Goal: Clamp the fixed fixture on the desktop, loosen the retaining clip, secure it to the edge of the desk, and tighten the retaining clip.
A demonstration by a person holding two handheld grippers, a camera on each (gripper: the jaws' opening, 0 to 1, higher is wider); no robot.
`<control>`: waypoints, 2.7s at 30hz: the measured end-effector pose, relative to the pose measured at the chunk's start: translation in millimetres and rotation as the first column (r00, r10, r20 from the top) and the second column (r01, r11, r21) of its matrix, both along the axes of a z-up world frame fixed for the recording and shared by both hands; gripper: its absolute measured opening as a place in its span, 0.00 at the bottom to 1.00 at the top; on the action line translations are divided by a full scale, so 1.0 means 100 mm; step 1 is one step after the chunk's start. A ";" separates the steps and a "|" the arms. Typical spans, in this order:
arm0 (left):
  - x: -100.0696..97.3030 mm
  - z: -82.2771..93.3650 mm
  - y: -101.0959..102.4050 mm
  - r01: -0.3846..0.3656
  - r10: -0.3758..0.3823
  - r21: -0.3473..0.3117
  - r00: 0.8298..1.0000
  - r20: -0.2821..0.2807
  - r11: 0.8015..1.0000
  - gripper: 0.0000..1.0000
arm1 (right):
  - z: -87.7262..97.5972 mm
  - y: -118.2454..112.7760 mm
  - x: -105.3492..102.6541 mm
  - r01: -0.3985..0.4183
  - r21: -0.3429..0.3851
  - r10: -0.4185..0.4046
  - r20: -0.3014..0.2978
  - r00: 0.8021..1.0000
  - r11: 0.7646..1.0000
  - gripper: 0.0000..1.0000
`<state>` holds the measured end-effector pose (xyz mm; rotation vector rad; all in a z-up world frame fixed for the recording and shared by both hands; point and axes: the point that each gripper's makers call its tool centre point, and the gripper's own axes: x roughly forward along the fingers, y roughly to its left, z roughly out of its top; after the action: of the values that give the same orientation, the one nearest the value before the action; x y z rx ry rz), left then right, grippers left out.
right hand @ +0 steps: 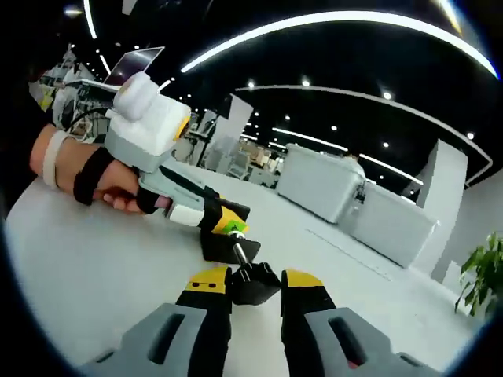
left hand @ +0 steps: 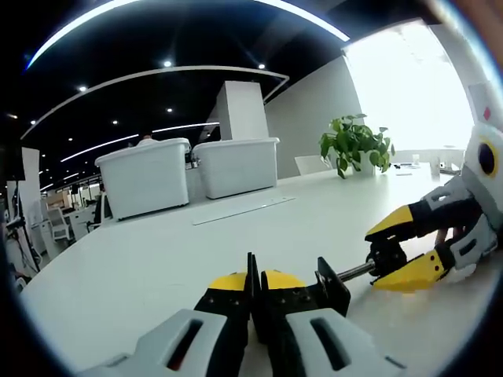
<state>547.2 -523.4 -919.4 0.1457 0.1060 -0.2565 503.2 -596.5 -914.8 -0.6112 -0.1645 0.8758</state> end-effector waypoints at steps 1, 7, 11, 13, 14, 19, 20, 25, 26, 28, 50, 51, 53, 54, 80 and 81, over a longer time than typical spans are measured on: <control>0.02 0.00 0.01 0.000 0.000 0.000 1.000 0.000 1.000 0.06 | -0.01 0.01 0.00 0.005 -0.049 -0.002 0.063 0.998 0.999 0.22; 0.02 -0.01 0.03 -0.005 0.005 0.005 1.000 -0.003 1.000 0.06 | -0.03 0.01 0.17 0.026 -0.098 -0.013 0.134 0.991 0.995 0.22; 0.04 -0.02 0.04 -0.007 0.007 0.011 1.000 -0.001 1.000 0.06 | -0.03 0.00 0.18 0.001 -0.058 0.004 0.084 0.996 0.998 0.24; 0.03 -0.02 0.04 -0.009 0.009 0.015 1.000 0.000 1.000 0.06 | -0.05 -0.01 0.17 -0.009 -0.020 0.009 0.011 1.000 1.000 0.24; 0.03 -0.02 0.04 -0.009 0.009 0.015 1.000 0.000 1.000 0.06 | -0.05 -0.01 0.16 -0.013 0.024 0.014 -0.049 0.999 1.000 0.26; 0.06 -0.01 0.03 -0.011 0.011 0.025 1.000 0.002 1.000 0.06 | 0.03 -0.09 0.18 0.095 0.343 0.084 -0.472 0.878 0.935 0.43; 0.06 -0.01 0.03 -0.011 0.011 0.023 1.000 0.002 1.000 0.06 | 0.02 -0.12 0.21 0.149 0.397 0.113 -0.564 0.818 0.905 0.47; 0.06 -0.02 0.04 -0.012 0.012 0.027 1.000 0.003 1.000 0.06 | 0.10 -0.29 0.42 0.357 0.576 0.274 -0.734 0.621 0.736 0.30; 0.05 -0.02 0.04 -0.012 0.012 0.025 1.000 0.002 1.000 0.06 | 0.10 -0.30 0.44 0.368 0.584 0.287 -0.740 0.609 0.724 0.28; 0.03 -0.02 0.03 -0.012 0.012 0.025 1.000 0.003 1.000 0.06 | 0.06 -0.28 0.41 0.381 0.576 0.308 -0.762 0.569 0.723 0.28; -0.02 -0.02 0.00 -0.013 0.013 0.017 1.000 0.003 1.000 0.06 | 0.00 -0.03 -0.05 0.220 0.467 0.189 -0.680 0.709 0.856 0.17; -0.02 -0.02 0.00 -0.015 0.015 0.017 1.000 0.002 1.000 0.06 | 0.02 -0.02 -0.07 0.192 0.455 0.171 -0.642 0.748 0.870 0.17; -0.01 -0.02 0.01 -0.021 0.021 0.015 1.000 0.000 1.000 0.06 | 0.06 0.01 -0.16 0.107 0.407 0.135 -0.523 0.842 0.907 0.17; -0.01 -0.03 0.02 -0.024 0.024 0.014 1.000 -0.001 1.000 0.06 | 0.05 -0.03 -0.03 0.078 0.380 0.121 -0.473 0.873 0.922 0.17; 0.08 -0.04 0.11 -0.045 0.045 0.021 0.999 0.000 0.999 0.06 | 0.01 0.09 0.12 -0.072 0.018 0.072 -0.023 0.997 0.997 0.25; 0.11 -0.04 0.12 -0.045 0.045 0.022 0.999 0.000 0.999 0.06 | 0.04 0.06 0.10 -0.051 0.109 0.067 -0.141 0.988 0.993 0.29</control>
<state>558.3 -511.8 -923.3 0.1649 0.1126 -0.2106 512.8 -590.6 -910.8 -0.4449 -0.0973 0.9593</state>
